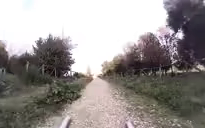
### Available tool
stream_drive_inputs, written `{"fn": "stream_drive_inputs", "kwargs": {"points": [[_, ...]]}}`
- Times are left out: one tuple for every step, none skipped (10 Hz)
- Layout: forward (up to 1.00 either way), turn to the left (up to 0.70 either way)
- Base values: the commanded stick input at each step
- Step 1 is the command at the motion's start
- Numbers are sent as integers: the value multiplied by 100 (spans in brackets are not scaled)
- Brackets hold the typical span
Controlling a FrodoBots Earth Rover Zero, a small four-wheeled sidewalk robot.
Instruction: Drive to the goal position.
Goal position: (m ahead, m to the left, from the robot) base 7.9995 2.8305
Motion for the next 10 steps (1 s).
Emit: {"fn": "stream_drive_inputs", "kwargs": {"points": [[70,0],[70,0],[70,0],[70,0],[70,0],[70,0],[70,0],[70,7],[70,34],[70,30]]}}
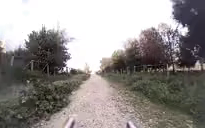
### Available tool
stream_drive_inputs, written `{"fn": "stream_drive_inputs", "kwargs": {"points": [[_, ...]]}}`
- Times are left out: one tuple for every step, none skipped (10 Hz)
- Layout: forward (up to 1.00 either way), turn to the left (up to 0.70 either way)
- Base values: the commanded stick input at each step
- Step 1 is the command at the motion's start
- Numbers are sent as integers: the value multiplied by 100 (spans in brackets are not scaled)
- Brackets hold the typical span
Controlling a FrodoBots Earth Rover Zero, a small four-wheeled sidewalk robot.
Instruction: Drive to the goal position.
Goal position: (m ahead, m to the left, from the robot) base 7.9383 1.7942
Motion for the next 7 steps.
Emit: {"fn": "stream_drive_inputs", "kwargs": {"points": [[70,1],[70,0],[70,0],[70,0],[70,0],[70,0],[70,0]]}}
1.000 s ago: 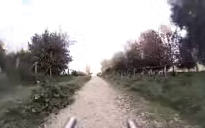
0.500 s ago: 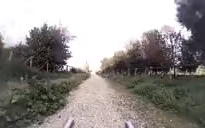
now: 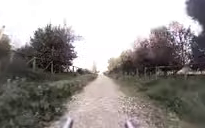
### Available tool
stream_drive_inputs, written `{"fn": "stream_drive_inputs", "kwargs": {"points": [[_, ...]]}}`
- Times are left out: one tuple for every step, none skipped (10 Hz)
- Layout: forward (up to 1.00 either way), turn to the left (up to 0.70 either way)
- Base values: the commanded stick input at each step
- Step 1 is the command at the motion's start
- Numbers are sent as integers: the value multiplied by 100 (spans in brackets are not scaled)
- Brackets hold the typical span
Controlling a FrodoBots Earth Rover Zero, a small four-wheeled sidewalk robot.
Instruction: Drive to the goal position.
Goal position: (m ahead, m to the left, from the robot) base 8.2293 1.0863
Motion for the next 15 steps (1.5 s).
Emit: {"fn": "stream_drive_inputs", "kwargs": {"points": [[70,0],[70,0],[70,0],[70,0],[70,0],[70,0],[70,0],[70,0],[70,0],[70,0],[70,0],[70,0],[70,0],[70,0],[70,0]]}}
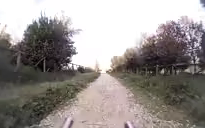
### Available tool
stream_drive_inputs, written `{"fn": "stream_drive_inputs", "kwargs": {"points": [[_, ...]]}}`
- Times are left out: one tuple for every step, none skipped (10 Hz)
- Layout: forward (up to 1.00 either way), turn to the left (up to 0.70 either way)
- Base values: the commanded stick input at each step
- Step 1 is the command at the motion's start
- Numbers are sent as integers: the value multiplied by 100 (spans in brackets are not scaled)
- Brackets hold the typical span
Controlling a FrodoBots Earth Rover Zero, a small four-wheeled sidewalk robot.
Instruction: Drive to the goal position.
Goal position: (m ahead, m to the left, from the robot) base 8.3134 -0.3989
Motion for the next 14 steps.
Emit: {"fn": "stream_drive_inputs", "kwargs": {"points": [[70,0],[70,0],[70,0],[70,0],[70,0],[70,0],[70,0],[70,0],[70,0],[70,-12],[70,-28],[70,-25],[70,0],[70,0]]}}
